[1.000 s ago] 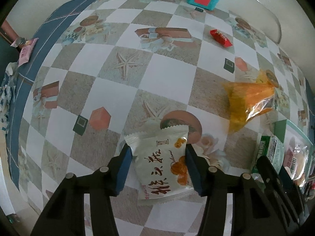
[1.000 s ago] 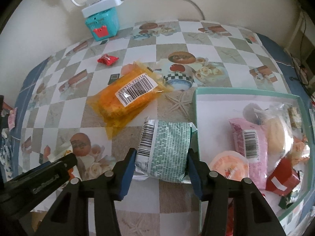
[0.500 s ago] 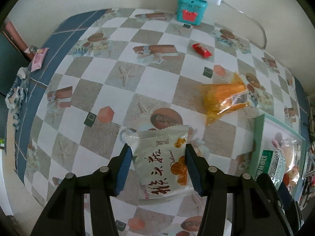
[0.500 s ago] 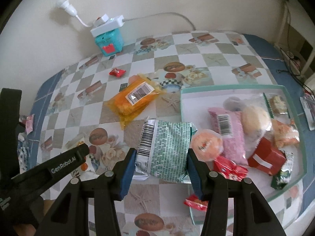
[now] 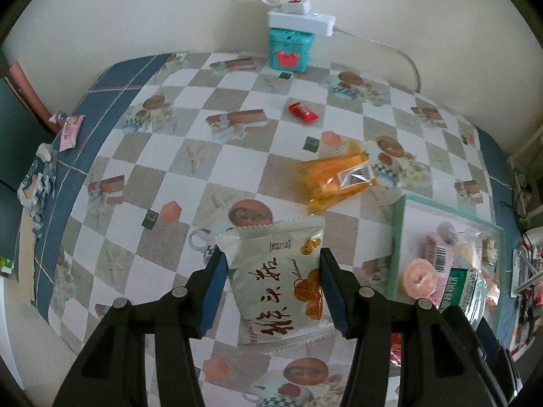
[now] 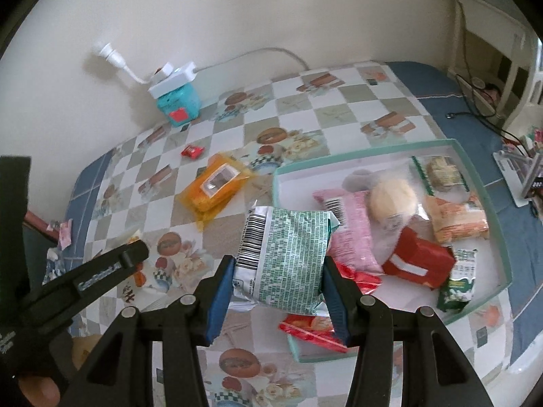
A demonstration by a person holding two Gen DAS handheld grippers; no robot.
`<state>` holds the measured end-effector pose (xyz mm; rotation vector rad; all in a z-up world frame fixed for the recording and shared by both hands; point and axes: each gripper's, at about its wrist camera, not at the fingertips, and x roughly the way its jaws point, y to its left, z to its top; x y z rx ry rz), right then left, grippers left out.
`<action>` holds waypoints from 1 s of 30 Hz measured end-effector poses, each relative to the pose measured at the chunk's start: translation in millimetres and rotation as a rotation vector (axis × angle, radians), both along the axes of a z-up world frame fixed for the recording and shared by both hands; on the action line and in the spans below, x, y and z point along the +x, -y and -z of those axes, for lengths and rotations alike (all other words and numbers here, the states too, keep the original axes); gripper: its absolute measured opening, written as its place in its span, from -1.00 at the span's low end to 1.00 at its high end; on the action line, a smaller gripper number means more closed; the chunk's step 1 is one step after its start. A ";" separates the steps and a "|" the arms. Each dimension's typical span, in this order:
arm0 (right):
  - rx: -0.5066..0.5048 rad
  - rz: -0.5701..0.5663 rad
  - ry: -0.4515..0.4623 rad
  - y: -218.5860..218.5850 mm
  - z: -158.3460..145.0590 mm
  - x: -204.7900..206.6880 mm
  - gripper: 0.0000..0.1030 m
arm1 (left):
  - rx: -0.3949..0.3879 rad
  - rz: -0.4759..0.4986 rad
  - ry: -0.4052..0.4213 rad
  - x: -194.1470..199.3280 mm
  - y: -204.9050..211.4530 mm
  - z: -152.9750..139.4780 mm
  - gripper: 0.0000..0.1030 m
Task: Organize snacks
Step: 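Lift both packs and carry them over the white tray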
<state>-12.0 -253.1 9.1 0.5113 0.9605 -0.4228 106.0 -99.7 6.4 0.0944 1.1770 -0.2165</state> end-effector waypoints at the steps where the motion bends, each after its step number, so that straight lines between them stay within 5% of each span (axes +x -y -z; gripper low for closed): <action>1: 0.001 0.010 0.002 5.0 -0.8 -3.0 0.03 | -0.002 0.004 0.004 -1.9 3.8 -2.2 0.08; 17: 0.045 0.266 0.007 114.9 3.0 -75.8 0.03 | -0.043 0.179 0.016 -49.2 82.5 -17.7 0.08; 30: 0.061 0.374 -0.003 165.4 10.5 -114.1 0.04 | -0.003 0.350 0.006 -99.2 159.1 -6.3 0.08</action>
